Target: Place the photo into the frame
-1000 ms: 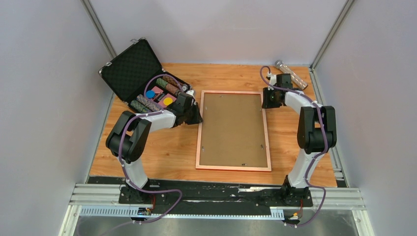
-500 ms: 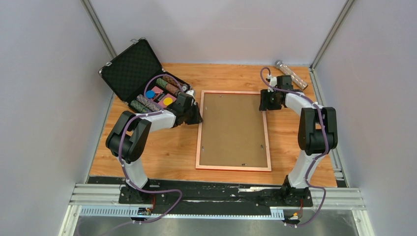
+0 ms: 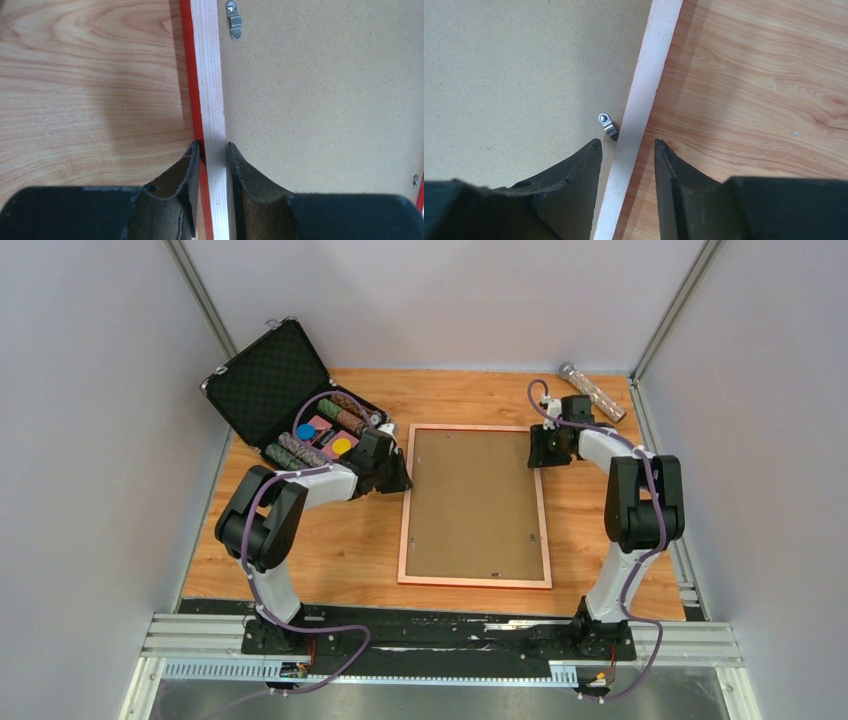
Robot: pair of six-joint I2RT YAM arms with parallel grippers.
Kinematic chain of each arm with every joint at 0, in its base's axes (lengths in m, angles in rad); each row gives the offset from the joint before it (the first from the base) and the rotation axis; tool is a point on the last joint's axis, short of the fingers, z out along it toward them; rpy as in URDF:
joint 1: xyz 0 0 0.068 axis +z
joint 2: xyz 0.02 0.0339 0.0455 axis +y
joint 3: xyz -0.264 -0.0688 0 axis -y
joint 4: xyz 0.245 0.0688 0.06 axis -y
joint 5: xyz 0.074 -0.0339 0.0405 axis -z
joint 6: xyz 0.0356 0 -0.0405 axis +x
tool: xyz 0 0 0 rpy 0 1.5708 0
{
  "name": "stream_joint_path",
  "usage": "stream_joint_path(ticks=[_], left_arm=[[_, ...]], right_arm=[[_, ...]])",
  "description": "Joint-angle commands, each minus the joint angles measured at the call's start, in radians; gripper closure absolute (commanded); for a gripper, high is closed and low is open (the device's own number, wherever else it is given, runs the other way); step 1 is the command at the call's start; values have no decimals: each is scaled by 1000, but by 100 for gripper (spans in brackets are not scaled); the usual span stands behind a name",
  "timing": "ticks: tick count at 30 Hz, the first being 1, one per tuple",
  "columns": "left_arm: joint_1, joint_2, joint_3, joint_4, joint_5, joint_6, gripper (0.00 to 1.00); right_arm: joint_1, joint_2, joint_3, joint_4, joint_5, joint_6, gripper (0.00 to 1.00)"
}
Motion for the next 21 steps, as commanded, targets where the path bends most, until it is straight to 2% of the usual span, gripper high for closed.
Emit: stream_joint_path(ticks=[1,6,21], left_arm=[[-4,-26,0,23,-11,-4,92],[-4,-24,0,21,-10,-4,92],[-4,-21,1,24,-8,-2,93]], right_arm=[[9,12,13,14,8,-12,58],[13,31,24,16,25,-10,59],[13,75,69,36,61,33,72]])
